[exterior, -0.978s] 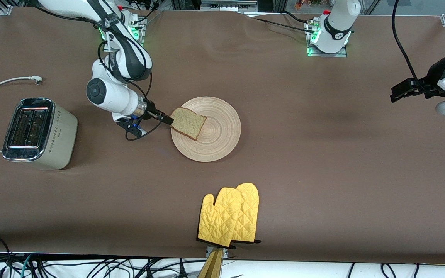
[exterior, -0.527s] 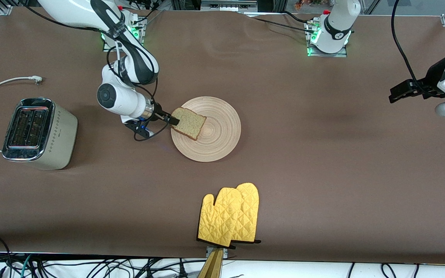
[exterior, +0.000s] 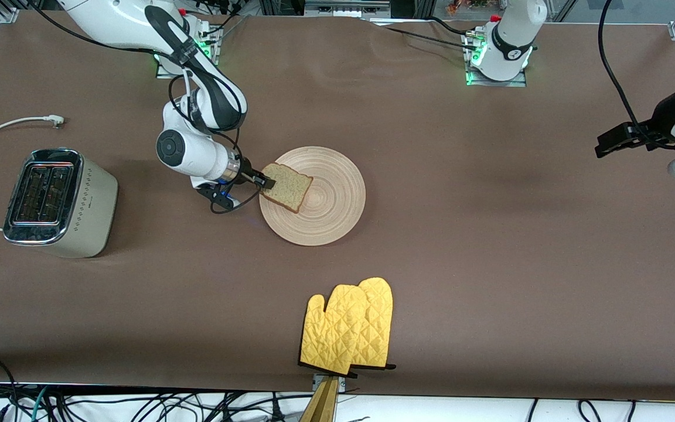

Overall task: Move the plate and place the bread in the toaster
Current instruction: 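Close the right gripper on the bread slice, then lift the bread with the right gripper and carry it above the toaster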

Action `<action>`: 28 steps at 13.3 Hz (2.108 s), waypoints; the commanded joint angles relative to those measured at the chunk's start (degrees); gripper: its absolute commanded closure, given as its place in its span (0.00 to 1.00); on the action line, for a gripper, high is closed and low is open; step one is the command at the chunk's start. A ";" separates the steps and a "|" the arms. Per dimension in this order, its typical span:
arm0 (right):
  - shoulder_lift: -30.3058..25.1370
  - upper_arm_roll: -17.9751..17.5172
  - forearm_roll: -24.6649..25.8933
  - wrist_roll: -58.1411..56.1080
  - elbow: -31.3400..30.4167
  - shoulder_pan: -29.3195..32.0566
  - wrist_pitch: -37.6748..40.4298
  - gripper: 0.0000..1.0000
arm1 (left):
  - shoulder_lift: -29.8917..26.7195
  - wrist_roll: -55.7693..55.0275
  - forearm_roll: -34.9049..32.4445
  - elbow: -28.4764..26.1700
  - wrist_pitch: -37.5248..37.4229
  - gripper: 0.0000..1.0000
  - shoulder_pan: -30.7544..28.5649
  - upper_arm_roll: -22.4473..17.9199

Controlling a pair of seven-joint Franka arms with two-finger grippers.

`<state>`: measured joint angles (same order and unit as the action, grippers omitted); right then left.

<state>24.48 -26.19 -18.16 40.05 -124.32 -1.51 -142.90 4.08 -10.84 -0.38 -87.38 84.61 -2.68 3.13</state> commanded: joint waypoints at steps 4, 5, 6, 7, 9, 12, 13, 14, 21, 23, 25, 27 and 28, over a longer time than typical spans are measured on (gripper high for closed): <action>-1.19 -0.44 -1.26 0.20 -0.31 -1.12 -0.44 1.00 | 0.58 0.03 0.21 1.25 -0.50 0.00 -0.22 -0.23; -1.37 -0.44 -1.26 0.11 0.04 -1.38 -0.44 1.00 | 0.66 0.03 0.21 1.25 -0.50 0.00 -0.22 -0.15; -1.54 -0.44 -1.17 0.03 0.31 -1.39 -0.44 1.00 | 0.66 0.03 0.21 1.25 -0.50 0.00 -0.22 -0.15; -1.72 -0.44 -0.91 -0.32 0.66 -1.39 -0.36 1.00 | 0.66 0.03 0.21 1.34 -0.50 0.00 -0.22 -0.15; -2.24 -0.26 -0.30 -0.68 2.58 -1.39 2.00 1.00 | 0.66 0.03 0.21 1.25 -0.50 0.00 -0.22 -0.15; -2.86 0.96 2.24 -0.68 8.99 -1.21 12.17 1.00 | 1.01 -0.32 0.30 1.16 -0.32 0.00 -0.31 -0.15; -3.12 2.01 4.08 -0.68 11.97 -1.21 16.91 1.00 | 1.19 -0.32 0.30 1.16 -0.23 0.00 -0.31 -0.23; -3.13 3.24 5.23 -0.59 15.31 -1.21 22.09 1.00 | 1.19 -0.32 0.30 1.16 -0.06 0.00 -0.31 -0.23; -3.04 14.31 7.18 -7.78 36.76 -0.51 49.88 1.00 | 1.37 -0.23 0.30 1.16 -0.06 0.00 -0.40 -0.15; -3.04 18.18 7.09 -15.66 41.42 1.33 56.04 1.00 | 1.45 -0.23 0.30 1.16 0.03 0.00 -0.40 -0.23; -2.86 21.08 7.09 -25.06 44.68 3.87 61.84 1.00 | 1.45 -0.23 0.21 1.16 0.03 0.00 -0.40 -0.15; -2.95 23.46 9.70 -32.72 46.10 5.99 65.02 1.00 | 1.45 -0.23 0.30 1.16 0.03 0.00 -0.40 -0.23; -2.95 23.64 12.34 -36.24 46.54 6.78 65.99 1.00 | 1.45 -0.23 0.30 1.16 0.03 0.00 -0.40 -0.23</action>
<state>20.92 -2.89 -9.06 9.48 -80.07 4.28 -79.87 5.06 -10.84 -0.39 -87.38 84.80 -2.94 2.91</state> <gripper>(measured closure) 0.925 0.000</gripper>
